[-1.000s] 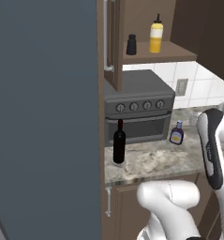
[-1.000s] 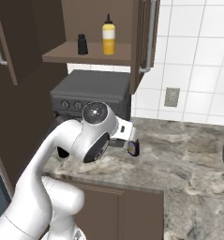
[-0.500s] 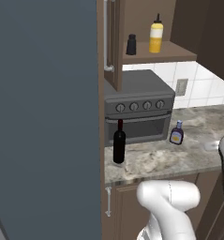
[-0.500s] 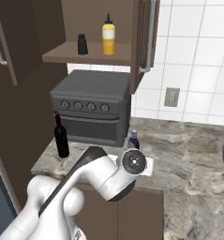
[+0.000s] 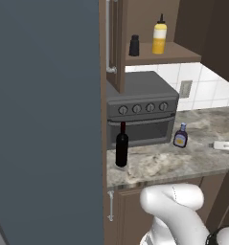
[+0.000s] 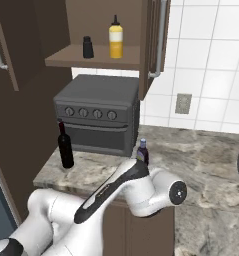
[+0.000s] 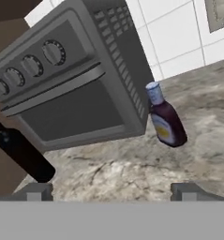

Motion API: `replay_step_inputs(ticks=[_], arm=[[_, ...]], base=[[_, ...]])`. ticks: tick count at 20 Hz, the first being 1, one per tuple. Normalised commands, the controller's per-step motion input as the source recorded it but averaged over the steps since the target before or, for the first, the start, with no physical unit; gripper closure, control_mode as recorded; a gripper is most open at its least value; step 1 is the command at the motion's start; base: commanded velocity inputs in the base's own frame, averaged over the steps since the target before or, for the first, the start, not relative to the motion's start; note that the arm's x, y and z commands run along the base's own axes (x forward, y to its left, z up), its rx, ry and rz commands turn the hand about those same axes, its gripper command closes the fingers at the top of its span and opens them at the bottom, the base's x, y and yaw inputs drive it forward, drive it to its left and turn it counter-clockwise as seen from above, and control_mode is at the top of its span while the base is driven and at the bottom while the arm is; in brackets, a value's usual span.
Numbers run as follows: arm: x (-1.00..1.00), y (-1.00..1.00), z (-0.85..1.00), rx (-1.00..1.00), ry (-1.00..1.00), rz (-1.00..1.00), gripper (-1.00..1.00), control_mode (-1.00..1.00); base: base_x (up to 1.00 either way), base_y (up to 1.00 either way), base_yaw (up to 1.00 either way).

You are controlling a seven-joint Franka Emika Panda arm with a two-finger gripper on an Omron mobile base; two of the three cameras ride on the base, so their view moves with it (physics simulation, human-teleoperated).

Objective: There are various items on the counter. Only move the condiments/shakers into the cabinet.

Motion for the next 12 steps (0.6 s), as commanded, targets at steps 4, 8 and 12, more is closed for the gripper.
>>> replay_step_inputs(ticks=[4,8,12], arm=[[0.45,0.00,-0.02,0.01,0.00,0.00,-1.00,-1.00],[0.42,0.00,-0.08,-0.07,-0.14,0.03,-1.00,-1.00],[0.14,0.00,-0.22,-0.09,-0.29,0.08,-1.00,-1.00]], base=[[0.00,0.00,0.00],[0.00,0.00,0.00],[0.00,0.00,0.00]])
